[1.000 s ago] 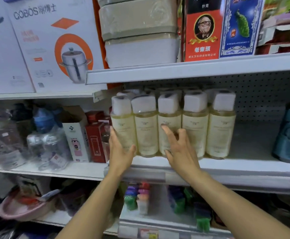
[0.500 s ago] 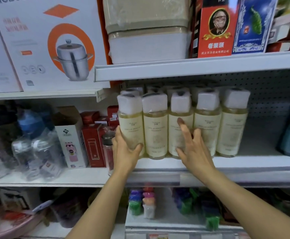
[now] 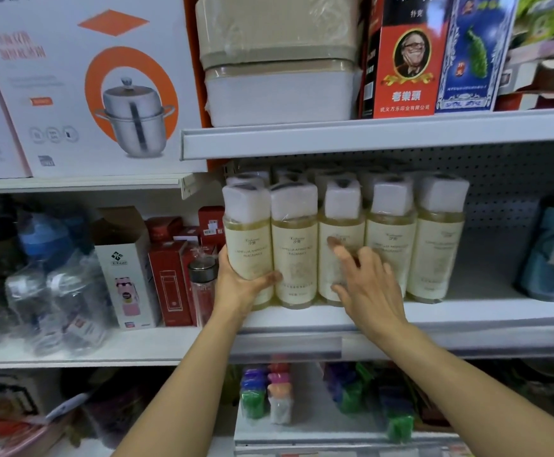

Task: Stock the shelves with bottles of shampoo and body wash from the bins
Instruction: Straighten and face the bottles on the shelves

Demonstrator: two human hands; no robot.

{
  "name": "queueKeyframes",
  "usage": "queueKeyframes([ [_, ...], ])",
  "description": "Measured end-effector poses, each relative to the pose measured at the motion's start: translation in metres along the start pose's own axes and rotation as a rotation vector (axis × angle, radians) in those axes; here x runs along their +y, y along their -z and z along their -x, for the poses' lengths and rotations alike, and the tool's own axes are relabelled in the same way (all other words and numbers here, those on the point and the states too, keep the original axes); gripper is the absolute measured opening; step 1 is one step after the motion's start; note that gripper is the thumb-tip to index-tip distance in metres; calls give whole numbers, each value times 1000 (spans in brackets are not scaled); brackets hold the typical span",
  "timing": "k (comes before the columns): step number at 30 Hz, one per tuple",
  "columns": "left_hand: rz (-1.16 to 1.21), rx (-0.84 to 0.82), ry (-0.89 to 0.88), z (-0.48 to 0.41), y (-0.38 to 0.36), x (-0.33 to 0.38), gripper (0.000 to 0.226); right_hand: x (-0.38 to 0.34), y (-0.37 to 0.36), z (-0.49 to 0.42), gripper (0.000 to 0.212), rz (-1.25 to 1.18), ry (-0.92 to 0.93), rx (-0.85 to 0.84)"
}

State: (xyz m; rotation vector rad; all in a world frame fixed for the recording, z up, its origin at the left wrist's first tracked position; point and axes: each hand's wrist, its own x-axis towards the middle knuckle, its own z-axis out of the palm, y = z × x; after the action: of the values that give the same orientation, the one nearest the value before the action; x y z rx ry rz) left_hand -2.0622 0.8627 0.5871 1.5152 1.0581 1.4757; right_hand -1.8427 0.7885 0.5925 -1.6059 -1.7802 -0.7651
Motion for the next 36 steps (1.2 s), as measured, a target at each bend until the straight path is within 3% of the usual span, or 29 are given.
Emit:
queueKeyframes([
  [2,27,12,6,2,-1,-1,105,1,-8,-4,88,94,328,198],
  [3,34,12,2,1,-1,-2,106,2,-12,-10,81,156,517,216],
  [6,-2,-19,-19,-1,0,-5,110,10,-15,-36,75,381,839,81],
  [9,-7,-8,-8,1,0,-9,108,20,-10,-51,80,486,910,-32],
  [22,-92,19,12,2,-3,-8,106,34,-21,-61,87,543,1036,8],
  [26,-104,32,22,7,-4,3,106,31,-16,-61,74,495,1025,13],
  [28,-163,108,41,17,-16,12,122,27,-10,-56,66,322,958,34],
  [30,-328,255,1,33,-41,25,137,31,-1,-42,64,144,777,161],
  [32,-433,337,-202,53,-78,39,136,48,8,-23,72,21,487,281],
  [36,-634,169,-496,72,-149,42,123,97,29,13,93,-256,-246,259],
])
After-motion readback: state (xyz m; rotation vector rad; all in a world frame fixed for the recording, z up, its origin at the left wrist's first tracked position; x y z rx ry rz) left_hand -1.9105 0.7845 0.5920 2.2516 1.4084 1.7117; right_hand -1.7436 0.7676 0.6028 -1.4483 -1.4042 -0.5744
